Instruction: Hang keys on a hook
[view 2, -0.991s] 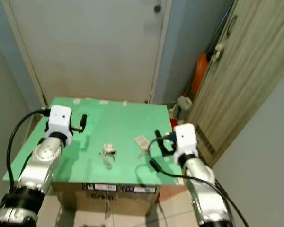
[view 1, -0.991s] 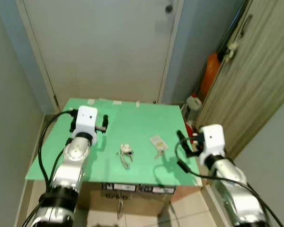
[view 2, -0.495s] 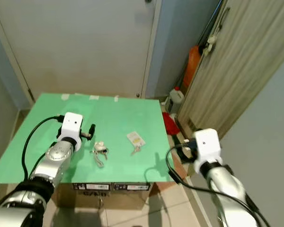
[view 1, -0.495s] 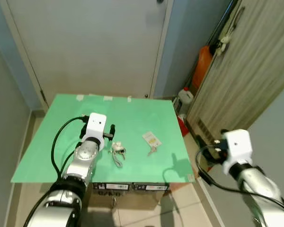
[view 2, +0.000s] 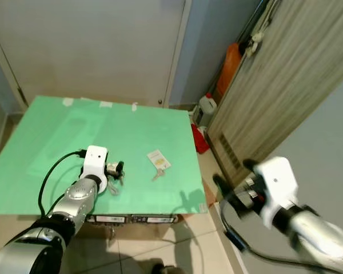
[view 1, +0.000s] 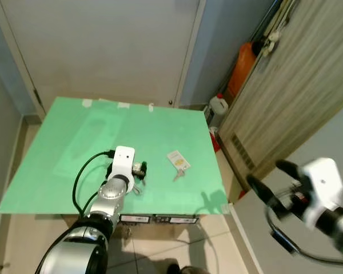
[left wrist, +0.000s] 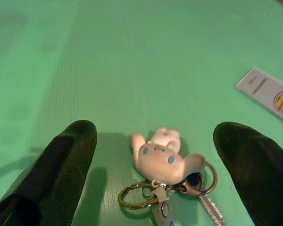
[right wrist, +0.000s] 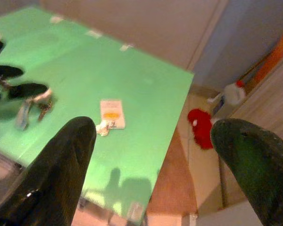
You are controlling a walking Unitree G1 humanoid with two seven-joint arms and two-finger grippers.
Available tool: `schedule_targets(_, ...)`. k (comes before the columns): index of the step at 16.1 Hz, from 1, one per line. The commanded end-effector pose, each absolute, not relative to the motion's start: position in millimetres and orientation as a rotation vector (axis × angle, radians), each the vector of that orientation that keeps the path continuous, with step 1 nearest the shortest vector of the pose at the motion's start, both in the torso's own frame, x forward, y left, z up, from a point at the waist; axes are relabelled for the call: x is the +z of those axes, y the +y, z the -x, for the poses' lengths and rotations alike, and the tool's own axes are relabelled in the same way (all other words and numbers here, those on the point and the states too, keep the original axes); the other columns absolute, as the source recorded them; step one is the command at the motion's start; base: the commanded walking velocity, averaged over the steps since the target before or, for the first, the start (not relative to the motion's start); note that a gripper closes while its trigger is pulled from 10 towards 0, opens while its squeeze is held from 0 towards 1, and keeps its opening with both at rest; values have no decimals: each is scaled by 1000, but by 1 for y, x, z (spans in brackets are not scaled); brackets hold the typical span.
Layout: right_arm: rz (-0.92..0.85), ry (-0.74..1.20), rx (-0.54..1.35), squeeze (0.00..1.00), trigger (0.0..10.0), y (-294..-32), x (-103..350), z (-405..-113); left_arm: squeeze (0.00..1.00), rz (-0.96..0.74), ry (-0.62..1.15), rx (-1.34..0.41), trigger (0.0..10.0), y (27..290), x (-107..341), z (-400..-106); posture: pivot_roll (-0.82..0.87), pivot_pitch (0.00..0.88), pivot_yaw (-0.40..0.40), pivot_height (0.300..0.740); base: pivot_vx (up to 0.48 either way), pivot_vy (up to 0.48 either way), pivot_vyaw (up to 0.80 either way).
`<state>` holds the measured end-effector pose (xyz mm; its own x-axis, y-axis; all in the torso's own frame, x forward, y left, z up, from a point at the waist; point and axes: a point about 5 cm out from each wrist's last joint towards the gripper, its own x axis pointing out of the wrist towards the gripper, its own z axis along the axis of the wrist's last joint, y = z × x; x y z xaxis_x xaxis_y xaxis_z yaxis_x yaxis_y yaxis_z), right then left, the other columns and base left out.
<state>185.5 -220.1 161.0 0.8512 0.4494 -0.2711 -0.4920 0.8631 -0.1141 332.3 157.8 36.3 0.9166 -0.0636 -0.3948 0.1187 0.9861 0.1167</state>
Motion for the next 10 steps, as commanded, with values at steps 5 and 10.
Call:
schedule_targets(5, 228, 372, 548, 0, 10000, -232, 170, -151, 0, -219, 432, -90, 10000, 162, 36, -334, -504, 233, -198, 740, 0, 0, 0)
schedule_targets(10, 198, 441, 544, 0, 10000, -231, 161, -137, 0, -231, 434, -125, 10000, 159, 37, -335, -521, 271, -204, 740, 0, 0, 0)
